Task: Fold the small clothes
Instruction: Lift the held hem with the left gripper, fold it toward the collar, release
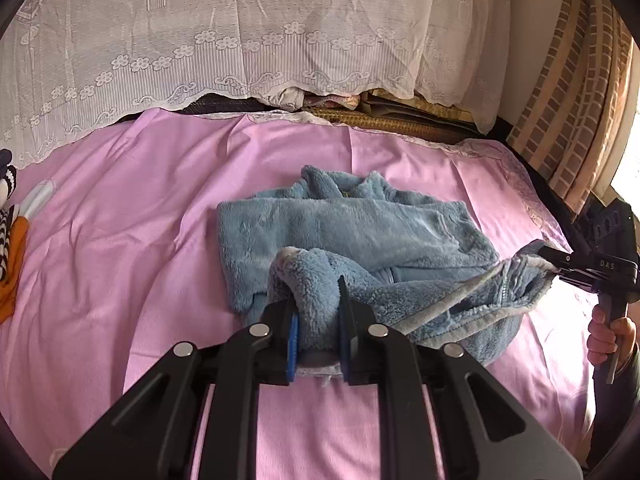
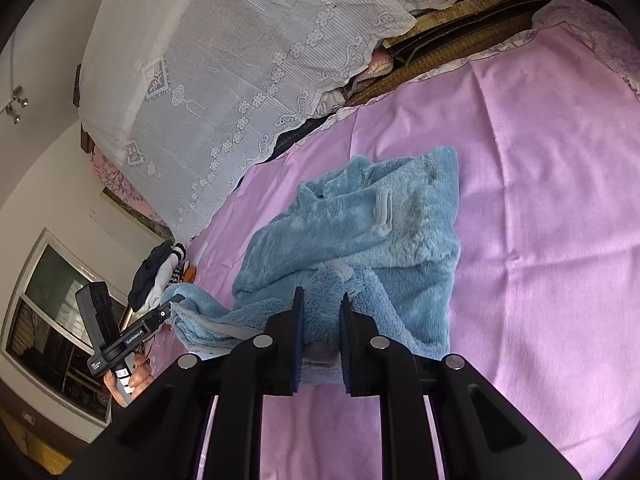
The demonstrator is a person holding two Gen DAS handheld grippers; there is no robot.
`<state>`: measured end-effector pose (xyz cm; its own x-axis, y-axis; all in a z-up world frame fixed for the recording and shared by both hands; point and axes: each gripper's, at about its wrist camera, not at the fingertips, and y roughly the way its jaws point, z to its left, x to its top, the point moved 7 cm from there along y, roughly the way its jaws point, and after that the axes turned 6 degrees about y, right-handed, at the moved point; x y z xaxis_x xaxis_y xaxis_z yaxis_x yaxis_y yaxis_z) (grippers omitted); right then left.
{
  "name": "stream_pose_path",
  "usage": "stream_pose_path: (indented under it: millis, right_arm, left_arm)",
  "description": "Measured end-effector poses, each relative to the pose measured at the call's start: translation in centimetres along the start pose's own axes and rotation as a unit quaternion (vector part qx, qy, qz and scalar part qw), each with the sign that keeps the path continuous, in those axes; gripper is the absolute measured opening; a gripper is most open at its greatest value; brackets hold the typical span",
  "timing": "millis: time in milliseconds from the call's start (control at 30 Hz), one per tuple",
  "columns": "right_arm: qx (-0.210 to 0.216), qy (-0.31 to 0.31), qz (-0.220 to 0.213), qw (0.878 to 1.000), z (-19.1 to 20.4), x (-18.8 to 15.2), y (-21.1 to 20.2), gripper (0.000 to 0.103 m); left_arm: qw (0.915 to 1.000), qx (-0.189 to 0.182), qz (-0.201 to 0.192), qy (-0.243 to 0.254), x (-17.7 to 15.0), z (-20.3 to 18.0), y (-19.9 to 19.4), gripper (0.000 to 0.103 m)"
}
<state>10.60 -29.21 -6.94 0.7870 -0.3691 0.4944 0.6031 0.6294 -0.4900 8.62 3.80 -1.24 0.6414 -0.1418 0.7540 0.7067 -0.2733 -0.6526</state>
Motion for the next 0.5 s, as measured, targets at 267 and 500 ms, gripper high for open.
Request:
stream_pose_path:
  millis: [267,500]
  right_arm:
    - [-0.016,0.028,-0.019,0.999,-1.0,8.6,7.1,0.015]
    - [-0.043,0.085,-0.037,0.995,-5.9,12.7,13.3,0.02]
  left_arm:
    - [0.9988,0.017,0.013,-0.044,6.9,3.3,7.5,0.014]
    - [0.9911,0.03,0.066,-0.112,6.9,7.2,15.8,0.018]
